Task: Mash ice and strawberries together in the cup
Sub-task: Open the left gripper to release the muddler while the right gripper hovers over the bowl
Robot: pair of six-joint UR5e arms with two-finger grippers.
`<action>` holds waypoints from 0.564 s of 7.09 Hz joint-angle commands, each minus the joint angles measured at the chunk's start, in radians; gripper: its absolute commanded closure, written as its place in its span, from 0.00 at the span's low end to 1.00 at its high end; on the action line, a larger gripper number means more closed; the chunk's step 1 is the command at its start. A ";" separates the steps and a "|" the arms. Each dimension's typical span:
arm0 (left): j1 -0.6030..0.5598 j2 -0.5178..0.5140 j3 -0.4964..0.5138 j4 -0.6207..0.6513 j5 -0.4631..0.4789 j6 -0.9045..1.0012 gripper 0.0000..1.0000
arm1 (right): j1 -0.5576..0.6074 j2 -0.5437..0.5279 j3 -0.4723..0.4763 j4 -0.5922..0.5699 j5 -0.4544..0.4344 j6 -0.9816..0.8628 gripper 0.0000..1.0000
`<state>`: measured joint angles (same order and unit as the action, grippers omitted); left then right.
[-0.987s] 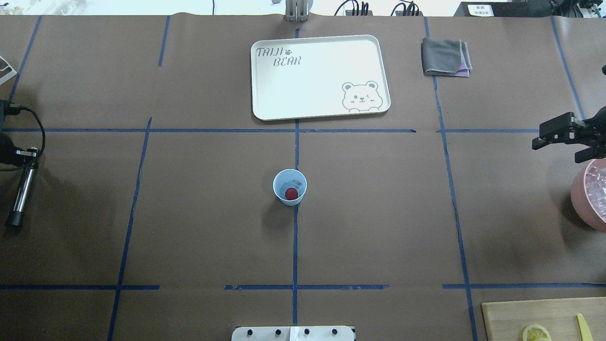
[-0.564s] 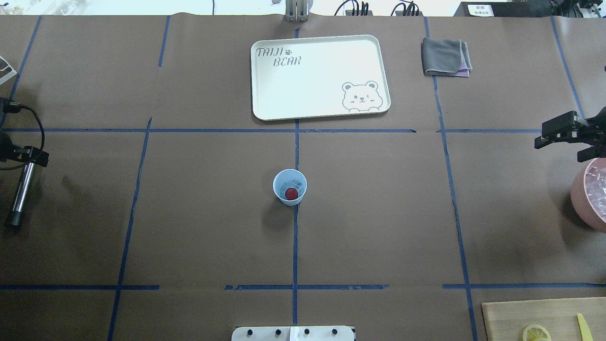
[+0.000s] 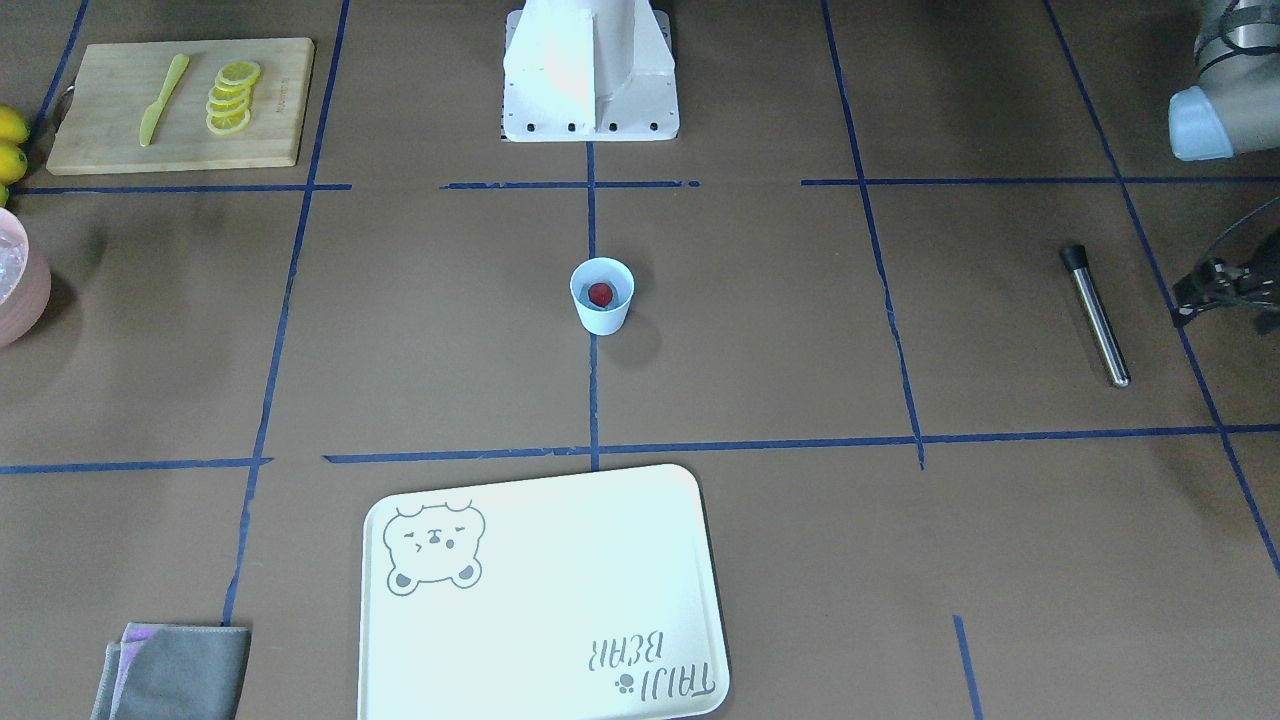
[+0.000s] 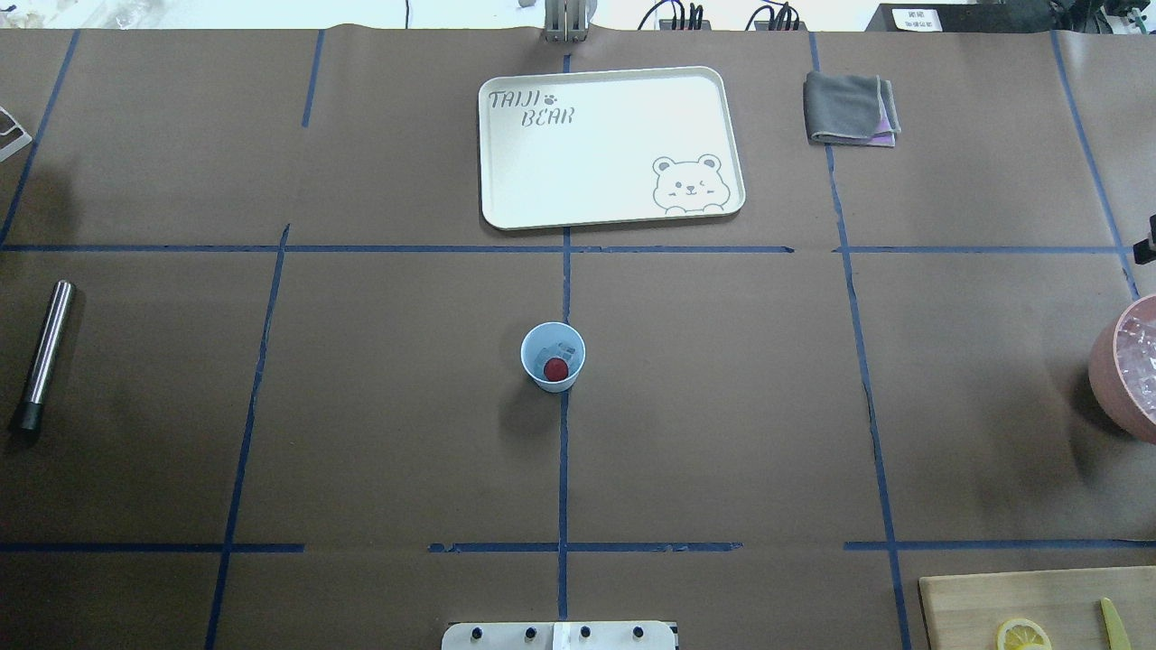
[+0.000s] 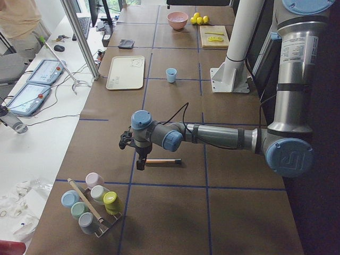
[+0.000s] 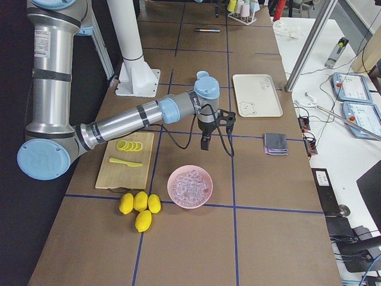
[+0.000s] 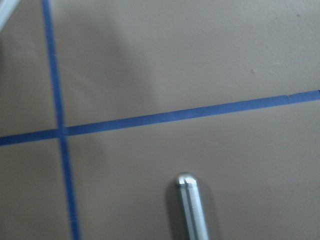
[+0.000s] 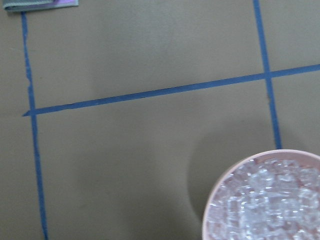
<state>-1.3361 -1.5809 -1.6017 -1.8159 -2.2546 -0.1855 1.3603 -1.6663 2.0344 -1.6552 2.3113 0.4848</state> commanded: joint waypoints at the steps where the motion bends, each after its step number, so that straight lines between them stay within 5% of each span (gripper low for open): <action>1: -0.153 -0.052 -0.001 0.249 -0.048 0.187 0.00 | 0.109 -0.021 -0.045 -0.136 -0.001 -0.306 0.00; 4: -0.215 -0.030 -0.027 0.375 -0.164 0.236 0.00 | 0.124 -0.070 -0.129 -0.121 0.011 -0.461 0.00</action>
<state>-1.5262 -1.6280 -1.6097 -1.4741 -2.3835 0.0373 1.4730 -1.7216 1.9352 -1.7809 2.3135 0.0934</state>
